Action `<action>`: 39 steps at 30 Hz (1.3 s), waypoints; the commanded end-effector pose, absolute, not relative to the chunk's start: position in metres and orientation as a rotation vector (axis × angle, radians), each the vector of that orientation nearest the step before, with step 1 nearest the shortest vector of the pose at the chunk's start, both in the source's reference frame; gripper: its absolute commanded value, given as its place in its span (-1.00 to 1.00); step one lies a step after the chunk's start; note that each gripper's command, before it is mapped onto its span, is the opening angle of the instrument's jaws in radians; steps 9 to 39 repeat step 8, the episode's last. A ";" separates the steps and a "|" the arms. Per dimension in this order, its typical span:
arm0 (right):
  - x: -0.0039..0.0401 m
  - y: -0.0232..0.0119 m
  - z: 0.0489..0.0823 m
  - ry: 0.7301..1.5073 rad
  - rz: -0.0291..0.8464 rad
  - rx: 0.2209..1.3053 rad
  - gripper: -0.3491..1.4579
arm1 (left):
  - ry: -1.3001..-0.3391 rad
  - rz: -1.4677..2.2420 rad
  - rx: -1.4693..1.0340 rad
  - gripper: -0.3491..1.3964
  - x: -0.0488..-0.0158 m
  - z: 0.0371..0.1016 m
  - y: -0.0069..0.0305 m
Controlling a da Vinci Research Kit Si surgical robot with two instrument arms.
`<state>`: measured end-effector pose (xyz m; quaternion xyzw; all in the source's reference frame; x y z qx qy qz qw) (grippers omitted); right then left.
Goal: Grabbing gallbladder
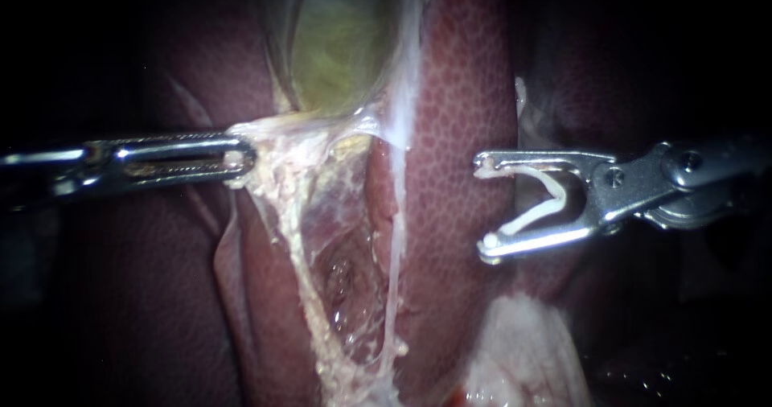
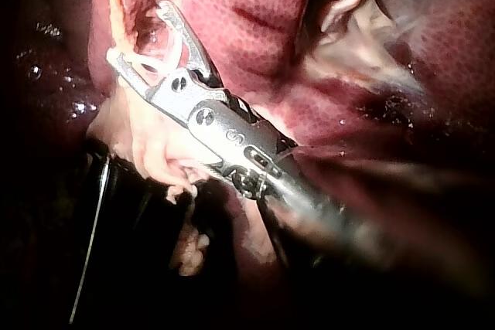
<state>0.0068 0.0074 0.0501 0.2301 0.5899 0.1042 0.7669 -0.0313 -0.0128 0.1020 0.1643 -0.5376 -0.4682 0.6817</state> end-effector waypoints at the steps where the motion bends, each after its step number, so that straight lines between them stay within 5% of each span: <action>1: 0.0068 0.0074 0.0501 1.281 0.226 0.500 0.02 | -1.206 -1.050 0.368 -1.00 -0.0312 0.1020 -0.0128; 39: 0.0068 0.0074 0.0501 1.281 0.226 0.500 0.02 | -1.205 -1.051 0.367 -1.00 -0.0312 0.1020 -0.0129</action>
